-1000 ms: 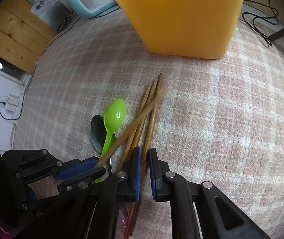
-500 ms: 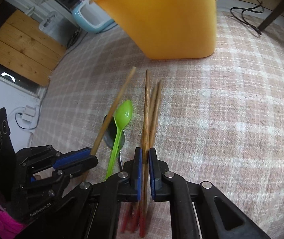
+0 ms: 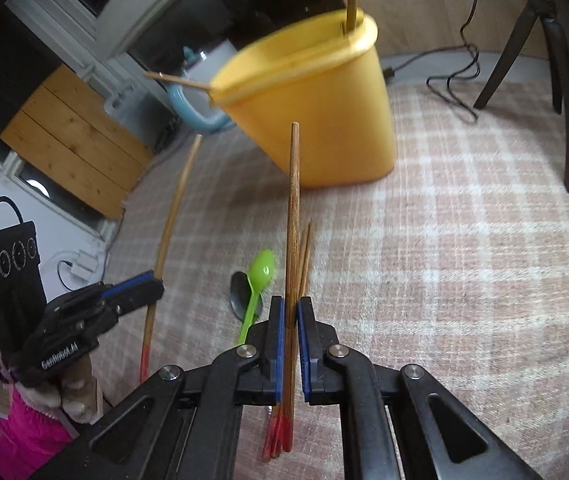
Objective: Organize utensils
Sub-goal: 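Lift both held chopsticks upright and carry them over the yellow container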
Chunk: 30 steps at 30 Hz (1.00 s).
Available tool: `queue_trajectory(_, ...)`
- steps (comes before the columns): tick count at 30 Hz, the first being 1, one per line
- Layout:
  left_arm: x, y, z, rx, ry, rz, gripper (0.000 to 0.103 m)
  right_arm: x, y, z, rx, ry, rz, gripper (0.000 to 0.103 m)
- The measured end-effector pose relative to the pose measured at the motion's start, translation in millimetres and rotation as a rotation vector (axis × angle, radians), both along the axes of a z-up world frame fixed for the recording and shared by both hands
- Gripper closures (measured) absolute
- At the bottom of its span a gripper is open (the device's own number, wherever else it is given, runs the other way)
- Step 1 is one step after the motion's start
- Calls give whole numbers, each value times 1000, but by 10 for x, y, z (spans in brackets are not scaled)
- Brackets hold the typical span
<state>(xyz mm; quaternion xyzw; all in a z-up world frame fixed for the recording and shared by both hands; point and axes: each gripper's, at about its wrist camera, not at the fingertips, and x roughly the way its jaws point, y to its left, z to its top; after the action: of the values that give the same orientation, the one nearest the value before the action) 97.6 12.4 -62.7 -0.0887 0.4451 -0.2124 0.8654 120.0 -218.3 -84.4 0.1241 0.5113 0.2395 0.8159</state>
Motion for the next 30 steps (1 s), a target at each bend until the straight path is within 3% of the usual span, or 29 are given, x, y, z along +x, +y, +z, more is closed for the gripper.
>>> queue_trajectory(11,260,308,536,-52,-177,72,98,-96,-27,480,18,-144,-46,99)
queue_trajectory(20,795,415,840,-120,-272,100,98,26,-8,913,16,-256,-76,99)
queue_trajectory(30,1515,224,893,-180,-309,49,98,193,69,1190,4,-332,-130,99)
